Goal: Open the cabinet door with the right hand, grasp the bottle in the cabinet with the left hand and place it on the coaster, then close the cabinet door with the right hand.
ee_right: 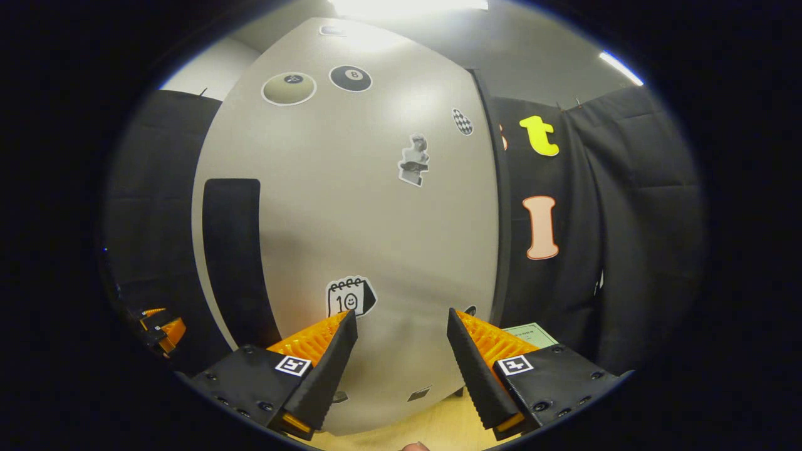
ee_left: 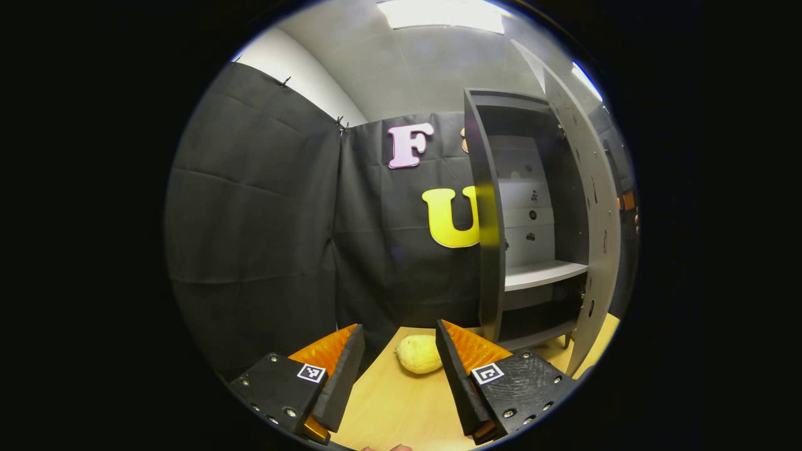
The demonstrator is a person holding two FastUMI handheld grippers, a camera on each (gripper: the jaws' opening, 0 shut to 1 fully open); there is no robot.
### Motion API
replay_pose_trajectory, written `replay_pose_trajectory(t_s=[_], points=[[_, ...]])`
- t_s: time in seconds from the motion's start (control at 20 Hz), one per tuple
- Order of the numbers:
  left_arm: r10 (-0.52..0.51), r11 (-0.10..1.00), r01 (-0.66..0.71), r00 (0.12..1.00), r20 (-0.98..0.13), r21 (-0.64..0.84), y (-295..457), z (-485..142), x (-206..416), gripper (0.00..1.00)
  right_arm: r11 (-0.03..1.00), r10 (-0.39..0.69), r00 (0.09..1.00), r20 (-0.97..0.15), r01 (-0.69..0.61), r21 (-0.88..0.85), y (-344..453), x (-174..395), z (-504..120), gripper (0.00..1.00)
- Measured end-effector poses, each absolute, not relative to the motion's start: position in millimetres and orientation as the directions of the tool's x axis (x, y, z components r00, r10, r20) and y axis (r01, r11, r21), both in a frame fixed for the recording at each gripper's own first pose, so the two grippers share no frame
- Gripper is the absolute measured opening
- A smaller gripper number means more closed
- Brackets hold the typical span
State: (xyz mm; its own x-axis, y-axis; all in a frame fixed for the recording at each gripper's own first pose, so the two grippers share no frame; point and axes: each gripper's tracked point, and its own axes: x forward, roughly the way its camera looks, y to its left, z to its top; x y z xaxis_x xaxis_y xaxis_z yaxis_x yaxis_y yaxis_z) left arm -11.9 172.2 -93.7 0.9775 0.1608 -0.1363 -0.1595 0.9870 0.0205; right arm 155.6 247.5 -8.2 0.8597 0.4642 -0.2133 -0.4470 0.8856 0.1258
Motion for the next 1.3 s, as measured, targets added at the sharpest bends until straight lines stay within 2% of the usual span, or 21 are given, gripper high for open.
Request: replay_pose_trajectory(t_s=[0.1,0.2,0.35,0.4,0.65,1.3], points=[[0.179,0.984,-0.177,0.974,-0.139,0.030,180,-93,-18,0.66,0.877,0.480,0.850,-0.216,-0.463,0.127,257,159,-11,0.92],[0.199,0.980,-0.195,0.970,-0.143,0.040,189,-92,-22,0.66,0.867,0.498,0.839,-0.218,-0.478,0.139,268,162,-14,0.89],[0.227,0.974,-0.221,0.963,-0.147,0.056,201,-93,-28,0.66,0.854,0.520,0.824,-0.225,-0.496,0.159,278,166,-18,0.89],[0.236,0.971,-0.229,0.960,-0.148,0.062,204,-93,-30,0.66,0.849,0.527,0.819,-0.227,-0.501,0.166,283,168,-19,0.92],[0.279,0.960,-0.270,0.948,-0.152,0.075,218,-90,-45,0.66,0.848,0.529,0.820,-0.219,-0.502,0.168,295,176,-23,0.93],[0.278,0.961,-0.271,0.948,-0.156,0.063,218,-93,-46,0.64,0.860,0.506,0.838,-0.204,-0.472,0.195,294,173,-23,0.93]])
